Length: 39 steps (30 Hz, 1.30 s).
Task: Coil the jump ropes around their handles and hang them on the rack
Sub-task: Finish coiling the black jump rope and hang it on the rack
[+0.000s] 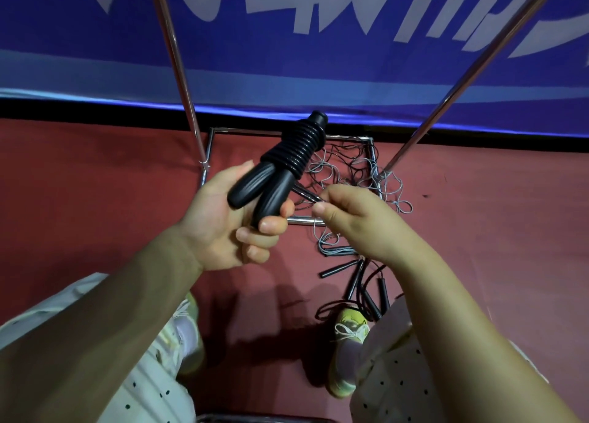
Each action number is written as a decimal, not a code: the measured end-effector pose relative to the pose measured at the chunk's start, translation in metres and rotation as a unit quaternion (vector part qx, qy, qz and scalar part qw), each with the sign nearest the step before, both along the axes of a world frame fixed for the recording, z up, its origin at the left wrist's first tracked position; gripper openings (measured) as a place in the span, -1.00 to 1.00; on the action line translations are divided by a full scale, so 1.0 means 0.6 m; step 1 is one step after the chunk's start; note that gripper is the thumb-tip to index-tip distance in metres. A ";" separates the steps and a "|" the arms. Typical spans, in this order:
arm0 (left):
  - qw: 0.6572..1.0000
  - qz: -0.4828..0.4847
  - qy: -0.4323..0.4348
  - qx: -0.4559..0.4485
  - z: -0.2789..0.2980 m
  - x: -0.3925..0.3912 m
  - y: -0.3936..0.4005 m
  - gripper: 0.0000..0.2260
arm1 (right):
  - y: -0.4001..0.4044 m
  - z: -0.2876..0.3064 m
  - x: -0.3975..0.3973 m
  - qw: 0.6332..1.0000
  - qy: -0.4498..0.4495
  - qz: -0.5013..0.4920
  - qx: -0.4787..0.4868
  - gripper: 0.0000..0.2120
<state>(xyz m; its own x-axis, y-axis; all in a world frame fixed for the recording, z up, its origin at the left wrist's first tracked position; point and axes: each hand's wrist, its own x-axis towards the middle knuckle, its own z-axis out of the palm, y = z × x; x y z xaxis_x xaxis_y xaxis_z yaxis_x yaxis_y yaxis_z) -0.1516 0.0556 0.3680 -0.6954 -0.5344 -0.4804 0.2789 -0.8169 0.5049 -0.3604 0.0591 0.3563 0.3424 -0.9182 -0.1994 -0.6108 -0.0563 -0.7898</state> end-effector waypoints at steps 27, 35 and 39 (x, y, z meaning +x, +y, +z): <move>0.880 -0.085 -0.372 -0.284 -0.040 -0.024 0.008 -0.68 | 0.013 -0.005 0.055 0.973 -0.157 -0.119 0.119 -0.71; 0.987 -0.124 -0.100 -0.003 -0.015 -0.037 0.018 -0.31 | 0.013 -0.012 0.037 0.951 -0.239 -0.037 0.192 -0.44; 0.990 -0.108 -0.091 -0.007 -0.006 -0.026 0.010 -0.33 | 0.007 -0.022 0.018 0.913 -0.330 0.057 0.232 -0.31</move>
